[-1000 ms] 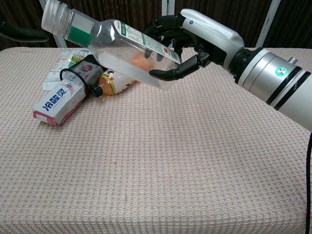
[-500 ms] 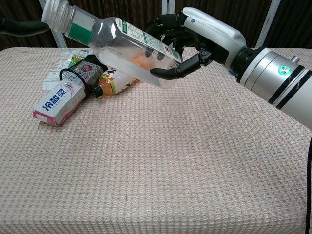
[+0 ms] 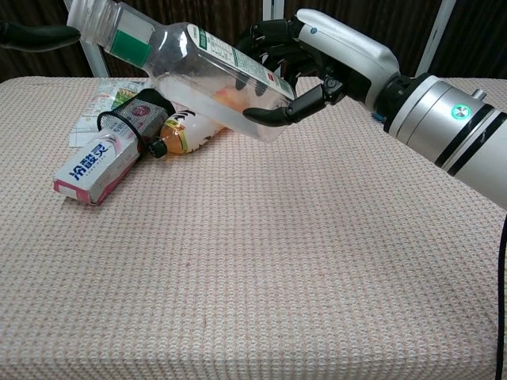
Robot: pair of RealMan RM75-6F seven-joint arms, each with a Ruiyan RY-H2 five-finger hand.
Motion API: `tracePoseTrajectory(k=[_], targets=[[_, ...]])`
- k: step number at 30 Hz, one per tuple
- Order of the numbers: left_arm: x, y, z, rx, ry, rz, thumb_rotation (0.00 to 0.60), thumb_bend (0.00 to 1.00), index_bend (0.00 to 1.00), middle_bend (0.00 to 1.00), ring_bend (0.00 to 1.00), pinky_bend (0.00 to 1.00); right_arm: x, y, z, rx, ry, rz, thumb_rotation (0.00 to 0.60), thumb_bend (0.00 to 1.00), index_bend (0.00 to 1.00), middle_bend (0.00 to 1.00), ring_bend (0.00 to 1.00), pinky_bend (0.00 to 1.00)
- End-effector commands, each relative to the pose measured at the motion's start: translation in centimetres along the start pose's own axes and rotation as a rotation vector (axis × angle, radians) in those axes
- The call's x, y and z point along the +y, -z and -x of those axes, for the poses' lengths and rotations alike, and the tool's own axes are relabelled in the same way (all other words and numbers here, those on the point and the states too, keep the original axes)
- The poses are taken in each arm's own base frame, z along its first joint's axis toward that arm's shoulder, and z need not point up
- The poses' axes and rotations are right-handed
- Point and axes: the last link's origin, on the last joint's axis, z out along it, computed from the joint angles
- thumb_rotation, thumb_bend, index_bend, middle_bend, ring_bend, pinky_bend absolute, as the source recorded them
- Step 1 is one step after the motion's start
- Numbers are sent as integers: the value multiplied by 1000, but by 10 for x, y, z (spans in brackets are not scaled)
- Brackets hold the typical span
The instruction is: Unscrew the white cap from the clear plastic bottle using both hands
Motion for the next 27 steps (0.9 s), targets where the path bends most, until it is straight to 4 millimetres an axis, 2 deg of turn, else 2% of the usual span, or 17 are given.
tracePoseTrajectory(k=[1, 11, 16, 23, 27], targets=[[0, 0, 0, 3, 3, -1, 600, 305, 473, 122, 53, 89, 0, 0, 0, 1, -1, 0, 600, 374, 570, 519, 430, 621], [0, 2, -3, 17, 7, 3, 600, 307, 485, 123, 53, 89, 2, 1, -2, 8, 1, 0, 600, 374, 570, 519, 430, 621], [-1, 5, -5, 24, -4, -4, 600, 308, 483, 123, 53, 89, 8, 8, -7, -1, 37, 12, 600, 374, 570, 520, 430, 621], [-30, 25, -4, -45, -97, -135, 600, 310, 480, 123, 53, 89, 28, 28, -36, -47, 217, 72, 600, 374, 570, 520, 430, 621], [-47, 37, 9, -129, -191, -219, 600, 311, 479, 123, 53, 89, 38, 38, -51, -78, 296, 115, 600, 374, 571, 520, 430, 621]])
